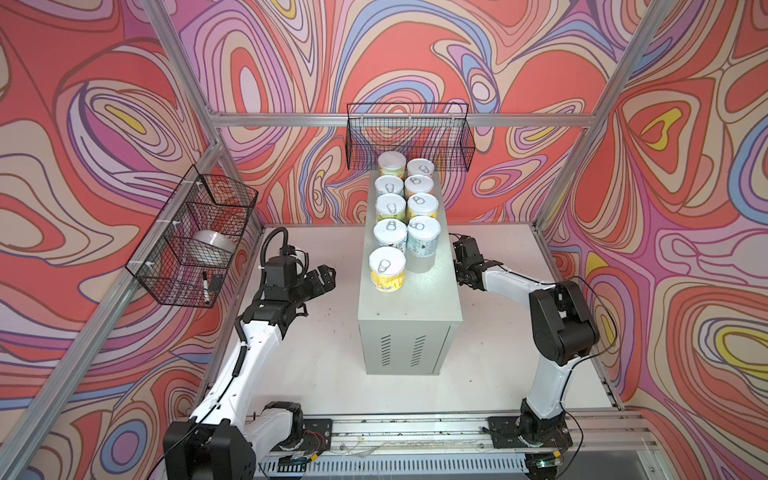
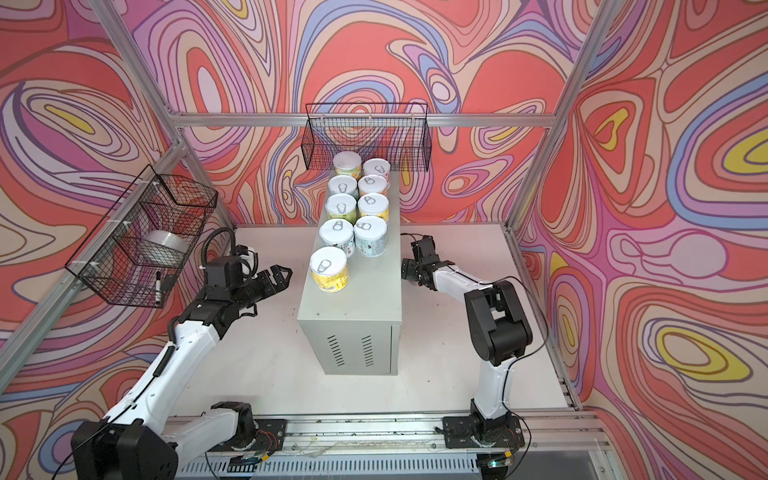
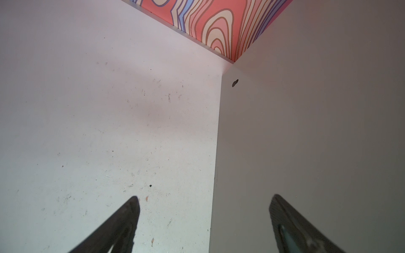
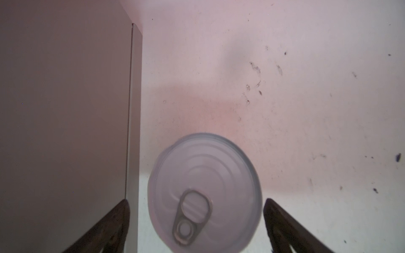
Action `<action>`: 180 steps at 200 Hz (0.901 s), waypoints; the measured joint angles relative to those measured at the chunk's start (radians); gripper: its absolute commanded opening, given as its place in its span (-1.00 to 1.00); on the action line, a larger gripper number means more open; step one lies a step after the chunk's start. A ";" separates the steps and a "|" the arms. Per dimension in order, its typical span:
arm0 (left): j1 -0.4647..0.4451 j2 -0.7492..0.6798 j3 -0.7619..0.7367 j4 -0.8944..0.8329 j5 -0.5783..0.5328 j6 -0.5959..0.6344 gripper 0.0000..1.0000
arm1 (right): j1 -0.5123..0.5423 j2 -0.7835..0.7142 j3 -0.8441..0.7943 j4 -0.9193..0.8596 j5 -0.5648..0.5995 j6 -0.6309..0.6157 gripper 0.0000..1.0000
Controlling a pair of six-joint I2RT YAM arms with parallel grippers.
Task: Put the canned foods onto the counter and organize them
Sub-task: 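Descend the right gripper onto the small pink can and close it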
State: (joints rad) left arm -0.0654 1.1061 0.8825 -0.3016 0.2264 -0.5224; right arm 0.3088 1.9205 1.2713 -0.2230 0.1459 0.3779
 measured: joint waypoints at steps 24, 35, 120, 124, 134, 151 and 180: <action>0.000 0.004 -0.004 0.000 0.004 -0.003 0.84 | 0.000 0.060 0.045 0.013 0.016 0.002 0.97; 0.000 0.005 -0.005 0.000 0.006 -0.005 0.83 | 0.000 0.082 0.052 0.021 0.022 0.008 0.95; 0.000 0.035 -0.021 0.054 0.044 -0.014 0.78 | 0.000 0.122 0.060 0.036 0.088 0.045 0.65; 0.000 0.039 -0.022 0.055 0.046 -0.014 0.78 | 0.000 0.122 0.060 0.036 0.090 0.046 0.61; 0.000 0.046 -0.022 0.057 0.050 -0.014 0.78 | 0.000 0.122 0.060 0.036 0.097 0.044 0.54; 0.000 0.048 -0.023 0.058 0.053 -0.014 0.77 | 0.000 0.122 0.060 0.043 0.111 0.047 0.40; 0.000 0.048 -0.023 0.060 0.057 -0.014 0.76 | 0.000 0.122 0.060 0.046 0.114 0.047 -0.38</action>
State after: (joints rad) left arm -0.0654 1.1538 0.8600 -0.2420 0.2832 -0.5369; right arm 0.3088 2.0422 1.3312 -0.1768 0.2600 0.4248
